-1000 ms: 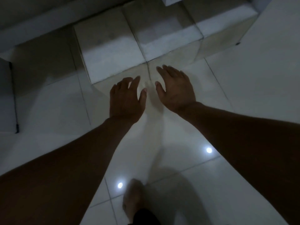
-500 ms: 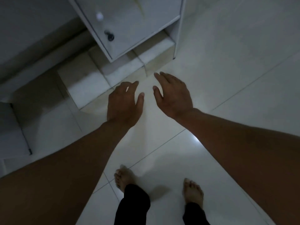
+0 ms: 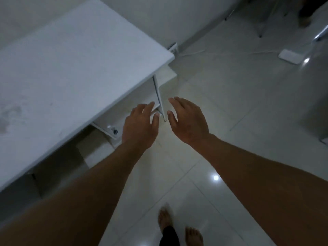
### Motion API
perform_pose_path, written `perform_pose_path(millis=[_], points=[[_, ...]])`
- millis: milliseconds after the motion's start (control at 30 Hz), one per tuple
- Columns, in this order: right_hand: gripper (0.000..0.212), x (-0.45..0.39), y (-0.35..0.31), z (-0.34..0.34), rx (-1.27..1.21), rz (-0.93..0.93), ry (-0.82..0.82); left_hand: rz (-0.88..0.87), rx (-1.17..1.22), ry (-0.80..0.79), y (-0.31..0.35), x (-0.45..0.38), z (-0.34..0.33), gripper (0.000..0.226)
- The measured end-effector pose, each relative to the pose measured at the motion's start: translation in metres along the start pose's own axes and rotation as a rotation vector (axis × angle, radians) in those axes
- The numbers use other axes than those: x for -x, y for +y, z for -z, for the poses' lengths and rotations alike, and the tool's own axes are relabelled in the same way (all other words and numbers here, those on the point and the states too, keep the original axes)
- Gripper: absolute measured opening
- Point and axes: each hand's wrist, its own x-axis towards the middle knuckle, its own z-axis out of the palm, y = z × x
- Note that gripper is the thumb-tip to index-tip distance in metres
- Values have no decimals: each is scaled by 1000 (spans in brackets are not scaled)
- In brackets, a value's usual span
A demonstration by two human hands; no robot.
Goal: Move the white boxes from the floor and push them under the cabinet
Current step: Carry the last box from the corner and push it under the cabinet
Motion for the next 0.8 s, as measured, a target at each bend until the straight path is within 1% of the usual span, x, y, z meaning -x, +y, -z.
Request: perform_pose_path(millis=[100, 267, 333, 433, 500, 633, 800], points=[[40, -31, 1, 29, 28, -12, 27, -24, 34, 26, 19, -27, 27, 45], [42, -78, 5, 63, 45, -60, 9, -56, 94, 35, 39, -75, 64, 45], [42, -97, 7, 72, 61, -77, -12, -58, 100, 42, 42, -96, 77, 45], [42, -129, 11, 77, 46, -100, -1, -68, 111, 49, 46, -129, 87, 46], [42, -155, 15, 79, 30, -106, 3, -37, 114, 48, 47, -154, 91, 47], [40, -202, 35, 84, 35, -90, 25, -28, 127, 52, 52, -199, 88, 46], [43, -262, 84, 82, -5, -88, -63, 10, 119, 48, 68, -262, 69, 47]])
